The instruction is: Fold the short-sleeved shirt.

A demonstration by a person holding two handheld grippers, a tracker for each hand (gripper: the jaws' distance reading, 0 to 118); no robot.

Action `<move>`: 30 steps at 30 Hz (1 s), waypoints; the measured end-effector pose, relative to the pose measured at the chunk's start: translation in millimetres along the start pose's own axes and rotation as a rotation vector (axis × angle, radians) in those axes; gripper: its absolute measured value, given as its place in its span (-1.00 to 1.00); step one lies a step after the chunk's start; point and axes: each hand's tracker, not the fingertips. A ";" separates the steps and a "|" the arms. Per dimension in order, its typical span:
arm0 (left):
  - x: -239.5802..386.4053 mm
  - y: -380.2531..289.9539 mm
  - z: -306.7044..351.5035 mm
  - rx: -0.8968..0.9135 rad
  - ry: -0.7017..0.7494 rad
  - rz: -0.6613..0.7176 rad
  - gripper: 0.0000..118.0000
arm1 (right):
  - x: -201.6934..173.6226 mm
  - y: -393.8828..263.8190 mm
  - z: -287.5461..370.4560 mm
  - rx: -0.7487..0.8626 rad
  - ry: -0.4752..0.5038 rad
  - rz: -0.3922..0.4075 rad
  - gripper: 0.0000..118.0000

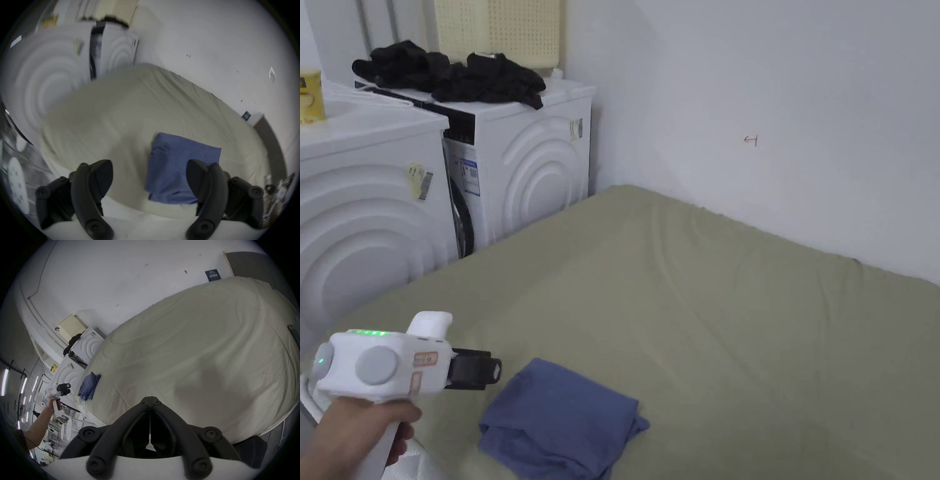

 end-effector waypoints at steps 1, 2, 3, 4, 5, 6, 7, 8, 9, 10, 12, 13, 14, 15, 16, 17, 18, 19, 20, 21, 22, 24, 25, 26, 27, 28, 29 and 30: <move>9.9 -3.6 16.0 0.050 -0.013 -0.023 -0.19 | -1.4 1.9 4.4 0.015 -0.005 0.010 -0.98; 29.8 -9.3 38.5 0.133 -0.001 -0.056 -0.74 | -2.9 5.5 10.7 0.035 -0.013 0.024 -0.98; 49.7 -13.6 56.0 0.204 0.016 -0.081 -0.88 | -5.6 9.0 19.4 0.078 -0.034 0.044 -0.98; 70.8 -18.8 73.0 0.268 0.034 -0.090 -0.88 | -8.5 12.6 29.2 0.128 -0.061 0.065 -0.98; 91.8 -22.1 88.0 0.302 -0.030 -0.081 -0.88 | -11.6 17.1 40.0 0.173 -0.080 0.090 -0.98; 100.4 -25.3 91.8 0.331 -0.090 -0.069 -0.88 | -15.5 22.5 52.1 0.222 -0.099 0.123 -0.98; 128.6 -30.6 107.2 0.391 -0.107 -0.089 -0.88 | -17.3 28.3 64.5 0.271 -0.123 0.162 -0.98; 154.1 -34.4 120.3 0.437 -0.130 -0.117 -0.88 | -22.7 36.2 77.1 0.309 -0.134 0.202 -0.98; 185.1 -38.3 134.4 0.476 -0.154 -0.137 -0.88 | -29.8 45.2 92.5 0.358 -0.145 0.248 -0.98; 211.8 -41.0 148.6 0.528 -0.171 -0.148 -0.88 | -38.5 53.8 108.2 0.402 -0.155 0.299 -0.98; 261.9 -46.8 177.6 0.619 -0.239 -0.183 -0.88 | -56.3 67.9 139.9 0.473 -0.171 0.392 -0.98; 286.1 -48.6 191.6 0.649 -0.261 -0.214 -0.88 | -65.0 72.6 156.1 0.510 -0.187 0.437 -0.98; 307.7 -49.9 204.0 0.664 -0.276 -0.239 -0.88 | -71.4 76.2 170.5 0.548 -0.199 0.479 -0.98; 326.4 -51.1 215.6 0.686 -0.300 -0.264 -0.88 | -76.2 79.4 183.3 0.577 -0.210 0.512 -0.98; 343.2 -52.2 226.5 0.700 -0.320 -0.279 -0.88 | -81.1 81.9 195.4 0.606 -0.214 0.537 -0.98; 357.8 -54.0 237.3 0.728 -0.321 -0.286 -0.88 | -85.4 84.3 206.5 0.630 -0.221 0.559 -0.98; 374.4 -56.6 249.6 0.753 -0.335 -0.302 -0.88 | -89.0 86.6 215.1 0.644 -0.241 0.571 -0.97; 386.0 -60.4 259.1 0.774 -0.348 -0.313 -0.88 | -90.2 88.9 222.1 0.661 -0.262 0.579 -0.97; 395.2 -66.2 266.7 0.791 -0.342 -0.315 -0.88 | -91.6 90.3 227.5 0.668 -0.266 0.576 -0.97; 404.8 -73.7 274.6 0.790 -0.344 -0.317 -0.88 | -92.5 91.5 233.6 0.674 -0.263 0.573 -0.96; 412.9 -81.0 281.0 0.793 -0.340 -0.321 -0.88 | -93.2 91.9 238.4 0.686 -0.264 0.571 -0.95; 422.1 -92.5 288.3 0.799 -0.331 -0.322 -0.88 | -94.6 91.0 244.6 0.729 -0.274 0.565 -0.94; 424.4 -94.9 289.1 0.790 -0.367 -0.347 -0.88 | -95.9 89.9 246.8 0.743 -0.284 0.570 -0.94; 428.4 -95.9 289.6 0.773 -0.387 -0.371 -0.88 | -96.8 89.2 247.4 0.744 -0.289 0.583 -0.94; 431.2 -96.8 290.2 0.770 -0.360 -0.394 -0.88 | -97.2 88.8 246.5 0.745 -0.296 0.599 -0.92; 432.5 -97.4 291.1 0.777 -0.325 -0.415 -0.88 | -97.6 87.2 246.2 0.753 -0.309 0.603 -0.92; 431.9 -96.9 291.1 0.780 -0.315 -0.422 -0.88 | -97.9 85.5 245.6 0.764 -0.325 0.601 -0.92; 432.3 -94.6 290.3 0.781 -0.332 -0.405 -0.88 | -96.9 84.0 245.1 0.767 -0.325 0.596 -0.92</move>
